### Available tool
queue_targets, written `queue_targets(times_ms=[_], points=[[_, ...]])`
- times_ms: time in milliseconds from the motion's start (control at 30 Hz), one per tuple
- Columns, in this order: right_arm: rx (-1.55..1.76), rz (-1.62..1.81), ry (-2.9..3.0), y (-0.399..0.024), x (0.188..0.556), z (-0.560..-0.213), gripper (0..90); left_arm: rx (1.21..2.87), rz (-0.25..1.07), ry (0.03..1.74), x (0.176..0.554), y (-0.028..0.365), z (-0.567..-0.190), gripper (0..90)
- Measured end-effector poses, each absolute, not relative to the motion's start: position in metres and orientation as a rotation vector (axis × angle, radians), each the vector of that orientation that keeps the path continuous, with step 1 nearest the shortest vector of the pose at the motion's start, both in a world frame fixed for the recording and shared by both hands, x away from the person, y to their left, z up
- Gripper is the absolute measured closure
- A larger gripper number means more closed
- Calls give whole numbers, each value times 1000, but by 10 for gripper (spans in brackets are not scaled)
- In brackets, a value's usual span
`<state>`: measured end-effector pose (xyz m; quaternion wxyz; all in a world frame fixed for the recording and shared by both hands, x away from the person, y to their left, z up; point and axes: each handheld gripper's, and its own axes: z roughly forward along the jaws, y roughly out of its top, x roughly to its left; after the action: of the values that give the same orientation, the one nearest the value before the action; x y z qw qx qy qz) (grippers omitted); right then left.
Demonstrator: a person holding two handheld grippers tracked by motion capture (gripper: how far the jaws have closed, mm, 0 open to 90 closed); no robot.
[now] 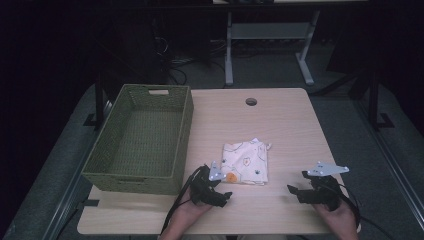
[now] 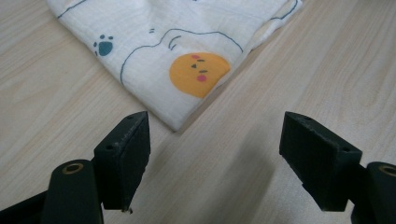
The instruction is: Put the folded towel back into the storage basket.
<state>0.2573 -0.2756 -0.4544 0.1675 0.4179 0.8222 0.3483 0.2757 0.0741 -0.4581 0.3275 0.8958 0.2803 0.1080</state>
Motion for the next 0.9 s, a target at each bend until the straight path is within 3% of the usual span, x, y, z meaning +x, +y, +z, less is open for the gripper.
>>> queue_targets(times_ms=[400, 900], points=[[1188, 1001, 2342, -275, 258, -454, 237, 2368, 270, 727, 281, 67, -455, 248], [1187, 1011, 2344, -275, 259, -454, 237, 2418, 274, 715, 319, 38, -437, 248]])
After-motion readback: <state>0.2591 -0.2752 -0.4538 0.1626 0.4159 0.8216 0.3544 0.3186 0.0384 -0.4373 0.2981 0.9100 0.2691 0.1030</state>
